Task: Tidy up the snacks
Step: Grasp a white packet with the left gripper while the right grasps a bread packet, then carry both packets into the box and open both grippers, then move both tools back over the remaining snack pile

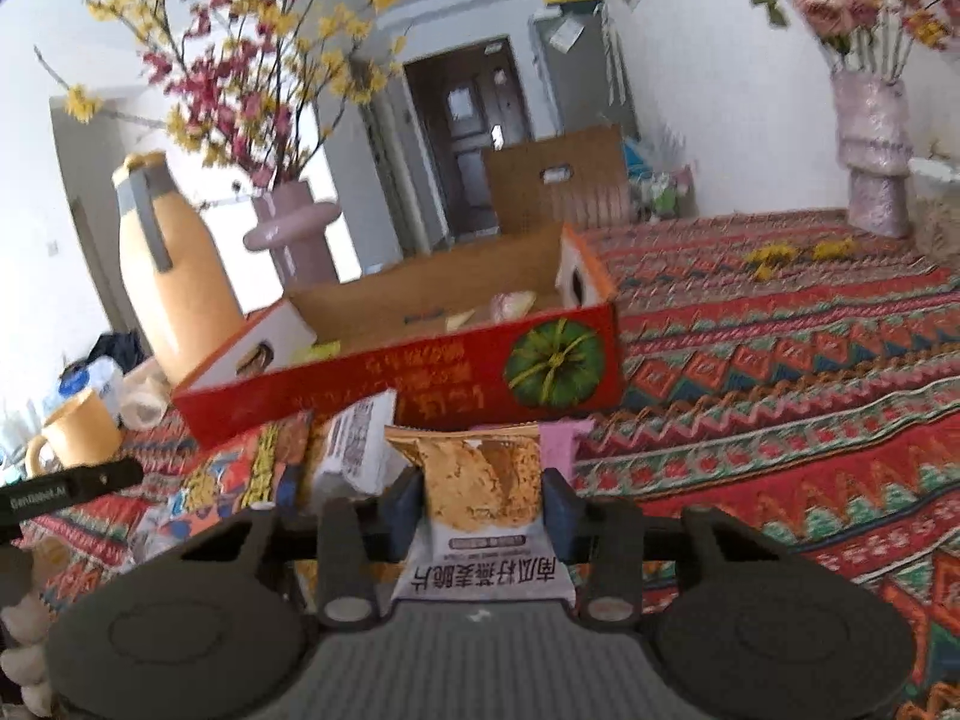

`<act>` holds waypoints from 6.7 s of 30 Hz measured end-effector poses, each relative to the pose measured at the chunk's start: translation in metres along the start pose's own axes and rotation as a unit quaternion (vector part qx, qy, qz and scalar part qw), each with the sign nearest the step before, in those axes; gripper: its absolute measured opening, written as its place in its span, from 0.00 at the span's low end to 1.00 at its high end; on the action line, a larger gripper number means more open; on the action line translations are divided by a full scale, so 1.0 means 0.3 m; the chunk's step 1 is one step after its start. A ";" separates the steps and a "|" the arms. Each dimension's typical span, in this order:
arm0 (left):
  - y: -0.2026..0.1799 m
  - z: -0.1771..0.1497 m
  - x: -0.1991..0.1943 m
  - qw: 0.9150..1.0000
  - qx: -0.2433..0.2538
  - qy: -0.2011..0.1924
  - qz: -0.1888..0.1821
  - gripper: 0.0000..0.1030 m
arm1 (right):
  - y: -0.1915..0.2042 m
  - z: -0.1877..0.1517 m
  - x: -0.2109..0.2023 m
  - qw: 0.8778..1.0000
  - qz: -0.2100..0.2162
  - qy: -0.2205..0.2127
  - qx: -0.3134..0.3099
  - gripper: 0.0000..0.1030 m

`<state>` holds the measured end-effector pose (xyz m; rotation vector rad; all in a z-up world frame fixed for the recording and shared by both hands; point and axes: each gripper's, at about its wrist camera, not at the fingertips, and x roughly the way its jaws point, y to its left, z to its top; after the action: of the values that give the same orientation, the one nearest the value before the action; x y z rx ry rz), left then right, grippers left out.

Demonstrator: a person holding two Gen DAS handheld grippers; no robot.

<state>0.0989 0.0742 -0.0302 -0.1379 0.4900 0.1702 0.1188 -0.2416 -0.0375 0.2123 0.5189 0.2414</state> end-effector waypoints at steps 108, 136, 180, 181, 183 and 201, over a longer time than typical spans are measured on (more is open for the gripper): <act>-0.221 0.321 0.322 1.000 -0.003 -0.016 0.001 0.52 | 0.114 0.299 0.396 0.996 -0.032 -0.051 -0.068 0.41; -0.226 0.351 0.184 0.997 -0.022 -0.067 0.017 1.00 | 0.094 0.307 0.343 0.995 -0.024 -0.082 -0.044 1.00; -0.048 -0.012 0.008 0.999 0.034 0.026 -0.003 1.00 | -0.024 -0.003 0.033 0.995 -0.077 0.000 -0.066 1.00; -0.047 -0.011 0.009 0.999 0.033 0.027 -0.005 1.00 | -0.024 -0.007 0.040 0.995 -0.077 0.003 -0.066 1.00; -0.043 -0.012 0.013 0.999 0.029 0.030 -0.009 1.00 | -0.023 -0.012 0.052 0.995 -0.079 0.009 -0.067 1.00; -0.028 -0.011 0.007 0.999 0.016 0.026 -0.014 1.00 | -0.003 -0.006 0.036 0.994 -0.087 0.004 -0.068 1.00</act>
<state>0.1008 0.0655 -0.0333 -0.1179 0.5415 0.1319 0.1272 -0.2393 -0.0444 0.0325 0.5234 0.1069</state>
